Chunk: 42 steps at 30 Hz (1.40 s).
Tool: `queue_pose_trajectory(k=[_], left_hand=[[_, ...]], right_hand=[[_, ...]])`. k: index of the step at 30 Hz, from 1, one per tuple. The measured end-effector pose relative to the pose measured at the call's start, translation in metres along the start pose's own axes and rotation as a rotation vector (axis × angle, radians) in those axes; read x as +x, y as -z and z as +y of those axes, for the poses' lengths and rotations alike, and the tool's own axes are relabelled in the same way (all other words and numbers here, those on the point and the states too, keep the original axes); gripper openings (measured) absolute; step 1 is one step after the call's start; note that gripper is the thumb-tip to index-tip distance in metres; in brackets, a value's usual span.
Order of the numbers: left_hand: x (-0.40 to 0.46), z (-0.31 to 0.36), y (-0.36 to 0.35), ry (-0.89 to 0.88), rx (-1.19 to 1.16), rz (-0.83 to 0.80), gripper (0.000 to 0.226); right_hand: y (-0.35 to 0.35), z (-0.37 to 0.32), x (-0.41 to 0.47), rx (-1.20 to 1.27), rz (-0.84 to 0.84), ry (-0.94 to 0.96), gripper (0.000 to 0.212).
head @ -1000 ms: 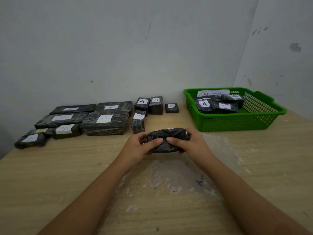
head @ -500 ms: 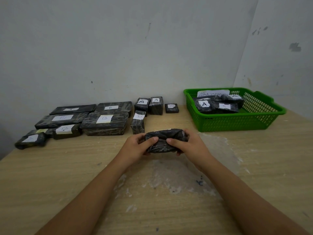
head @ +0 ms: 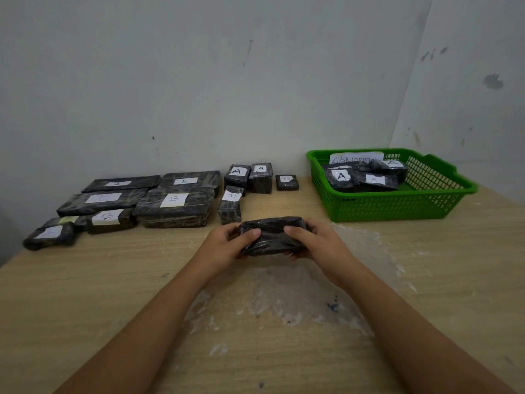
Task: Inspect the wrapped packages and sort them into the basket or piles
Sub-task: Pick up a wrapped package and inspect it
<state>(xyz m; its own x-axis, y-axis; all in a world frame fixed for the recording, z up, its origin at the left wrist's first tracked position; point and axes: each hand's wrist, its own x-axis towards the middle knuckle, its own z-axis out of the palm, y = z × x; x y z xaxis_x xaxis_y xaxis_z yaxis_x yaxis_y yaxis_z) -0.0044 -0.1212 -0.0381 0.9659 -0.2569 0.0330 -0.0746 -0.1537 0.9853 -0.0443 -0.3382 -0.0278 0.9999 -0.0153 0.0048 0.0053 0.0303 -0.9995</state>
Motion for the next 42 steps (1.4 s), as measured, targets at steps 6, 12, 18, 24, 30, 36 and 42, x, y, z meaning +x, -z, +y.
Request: queue_pose_trajectory(k=[6,12,18,24,30,36,42], left_hand=[[-0.001,0.001,-0.003,0.019,0.032,-0.018,0.049],[-0.002,0.004,-0.004,0.045,-0.005,-0.034,0.039],[-0.003,0.006,-0.004,0.038,0.001,-0.022,0.02],[-0.005,0.01,0.002,0.025,-0.036,-0.039,0.019],[-0.006,0.009,-0.003,-0.002,-0.014,-0.031,0.02],[-0.007,0.009,-0.004,0.005,-0.027,-0.026,0.021],[-0.01,0.019,-0.003,0.108,-0.176,-0.046,0.021]], right_hand=[[0.002,0.003,0.003,-0.024,-0.003,0.019,0.024],[0.007,0.003,0.004,-0.034,-0.005,0.005,0.025],[0.007,0.003,0.005,-0.008,0.003,-0.026,0.026],[0.003,0.003,0.002,0.001,-0.013,-0.025,0.032],[-0.001,0.007,0.003,-0.069,0.069,0.019,0.046],[0.0,0.009,0.004,-0.069,0.093,0.033,0.049],[0.005,0.003,0.002,0.028,0.044,0.071,0.057]])
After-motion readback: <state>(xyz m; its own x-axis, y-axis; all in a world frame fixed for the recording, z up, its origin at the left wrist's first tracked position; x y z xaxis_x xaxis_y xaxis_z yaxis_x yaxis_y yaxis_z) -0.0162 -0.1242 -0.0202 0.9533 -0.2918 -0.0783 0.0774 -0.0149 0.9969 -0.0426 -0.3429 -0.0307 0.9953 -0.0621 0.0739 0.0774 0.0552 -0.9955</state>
